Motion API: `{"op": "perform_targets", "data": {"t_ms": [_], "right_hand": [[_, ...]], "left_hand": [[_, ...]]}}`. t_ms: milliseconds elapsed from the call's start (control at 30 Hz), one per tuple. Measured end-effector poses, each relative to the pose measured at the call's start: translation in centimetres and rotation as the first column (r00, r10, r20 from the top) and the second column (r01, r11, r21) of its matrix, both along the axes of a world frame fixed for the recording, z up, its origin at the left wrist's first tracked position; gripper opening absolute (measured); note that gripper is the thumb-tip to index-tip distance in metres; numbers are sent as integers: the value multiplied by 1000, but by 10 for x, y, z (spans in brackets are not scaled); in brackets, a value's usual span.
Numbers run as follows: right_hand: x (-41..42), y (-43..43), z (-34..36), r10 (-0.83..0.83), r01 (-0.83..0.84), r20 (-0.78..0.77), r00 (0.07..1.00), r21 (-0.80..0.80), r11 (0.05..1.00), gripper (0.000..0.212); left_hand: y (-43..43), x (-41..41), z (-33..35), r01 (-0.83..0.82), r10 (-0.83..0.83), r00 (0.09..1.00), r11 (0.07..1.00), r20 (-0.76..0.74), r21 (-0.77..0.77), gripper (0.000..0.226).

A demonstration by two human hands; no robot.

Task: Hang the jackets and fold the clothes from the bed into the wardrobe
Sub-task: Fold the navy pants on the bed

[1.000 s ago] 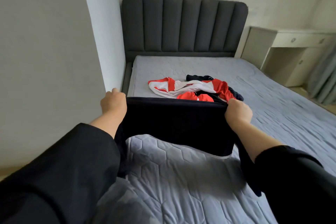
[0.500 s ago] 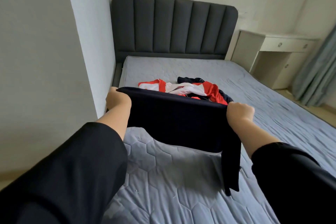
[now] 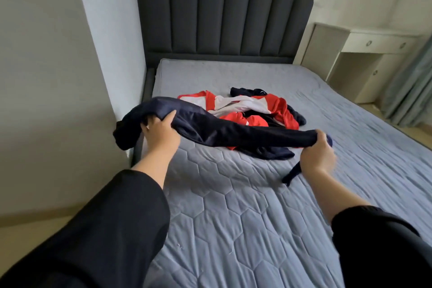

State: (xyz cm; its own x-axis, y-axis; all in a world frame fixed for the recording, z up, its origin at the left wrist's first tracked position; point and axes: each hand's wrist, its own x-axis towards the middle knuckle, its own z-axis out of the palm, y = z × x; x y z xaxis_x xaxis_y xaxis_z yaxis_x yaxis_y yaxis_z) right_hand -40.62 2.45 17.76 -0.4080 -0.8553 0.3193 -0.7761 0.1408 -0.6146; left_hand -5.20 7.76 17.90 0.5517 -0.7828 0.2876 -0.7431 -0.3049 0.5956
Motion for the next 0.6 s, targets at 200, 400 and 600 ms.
{"op": "perform_targets", "data": {"t_ms": [200,400,600], "right_hand": [[14,55,-114,180,-139,-104,978,319,938,68],[31,73,-155,209,-188,-29,977,328,926,73],[33,65,-160,205,-224,110,973,216,950,62]], "left_hand": [[41,-37,-124,49,180,793,934,-583,355,64],[68,-78,-183,254,-324,945,823,53,508,67],[47,-145,-189,528,-703,706,602,85,598,90]]}}
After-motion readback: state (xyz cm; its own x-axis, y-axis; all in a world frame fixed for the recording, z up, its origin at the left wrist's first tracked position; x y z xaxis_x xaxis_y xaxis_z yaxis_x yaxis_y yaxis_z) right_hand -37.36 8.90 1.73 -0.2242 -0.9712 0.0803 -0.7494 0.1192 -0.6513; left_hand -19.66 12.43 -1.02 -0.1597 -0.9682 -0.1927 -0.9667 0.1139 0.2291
